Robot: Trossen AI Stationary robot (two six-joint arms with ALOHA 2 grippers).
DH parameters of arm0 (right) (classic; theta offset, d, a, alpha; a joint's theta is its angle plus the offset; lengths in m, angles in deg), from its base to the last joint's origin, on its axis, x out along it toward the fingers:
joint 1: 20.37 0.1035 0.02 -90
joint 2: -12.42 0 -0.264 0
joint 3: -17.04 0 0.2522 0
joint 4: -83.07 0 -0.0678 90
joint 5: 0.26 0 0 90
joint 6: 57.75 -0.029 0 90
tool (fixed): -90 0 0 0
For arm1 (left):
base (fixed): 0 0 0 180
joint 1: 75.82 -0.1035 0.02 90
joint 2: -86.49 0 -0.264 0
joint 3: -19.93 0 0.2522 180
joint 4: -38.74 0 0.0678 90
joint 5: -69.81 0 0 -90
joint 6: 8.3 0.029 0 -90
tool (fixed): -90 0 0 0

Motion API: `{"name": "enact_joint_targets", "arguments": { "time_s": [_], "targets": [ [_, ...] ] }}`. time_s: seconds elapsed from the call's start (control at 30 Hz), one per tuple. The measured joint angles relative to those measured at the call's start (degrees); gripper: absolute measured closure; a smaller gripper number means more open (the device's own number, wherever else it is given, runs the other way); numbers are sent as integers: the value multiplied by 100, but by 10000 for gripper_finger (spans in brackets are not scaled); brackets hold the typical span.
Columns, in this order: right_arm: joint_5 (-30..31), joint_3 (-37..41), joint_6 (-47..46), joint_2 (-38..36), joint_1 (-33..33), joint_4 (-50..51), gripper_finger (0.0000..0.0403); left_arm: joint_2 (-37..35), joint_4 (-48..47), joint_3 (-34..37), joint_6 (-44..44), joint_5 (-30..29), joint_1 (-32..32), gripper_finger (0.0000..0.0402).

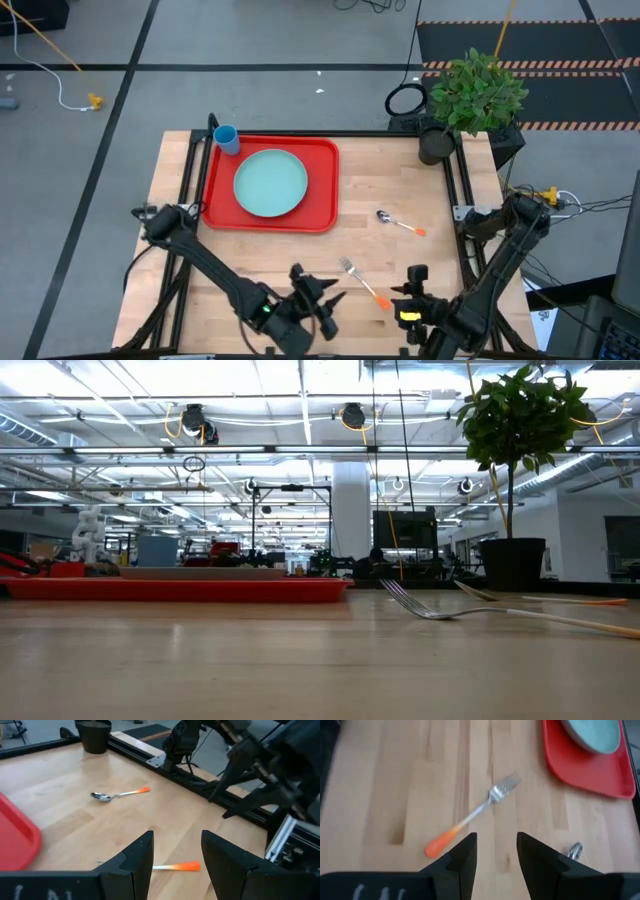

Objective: Pick and place plate/cup/fork/spoon on tray
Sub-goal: Put the orange fork on the red serving tray to the right of the blue plate

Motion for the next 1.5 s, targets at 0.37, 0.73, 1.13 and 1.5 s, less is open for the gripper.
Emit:
{"name": "enact_joint_targets", "arguments": {
  "time_s": [0.37, 0.73, 1.13, 1.5],
  "targets": [
    [90, 854, -653, -369, 236, -151, 273, 1340, -13, -1737, -362, 76, -297, 234],
    [95, 2257, -506, -960, 101, -3294, 273, 1350, 16, -1811, -494, 72, -290, 294],
    [241, 3770, -41, -809, -637, -5996, 273, 1350, -43, -1809, -146, 89, -241, 304],
    [262, 4333, 84, -450, -679, -7231, 273, 1350, -37, -1807, 92, 92, -307, 304]
  ]
}}
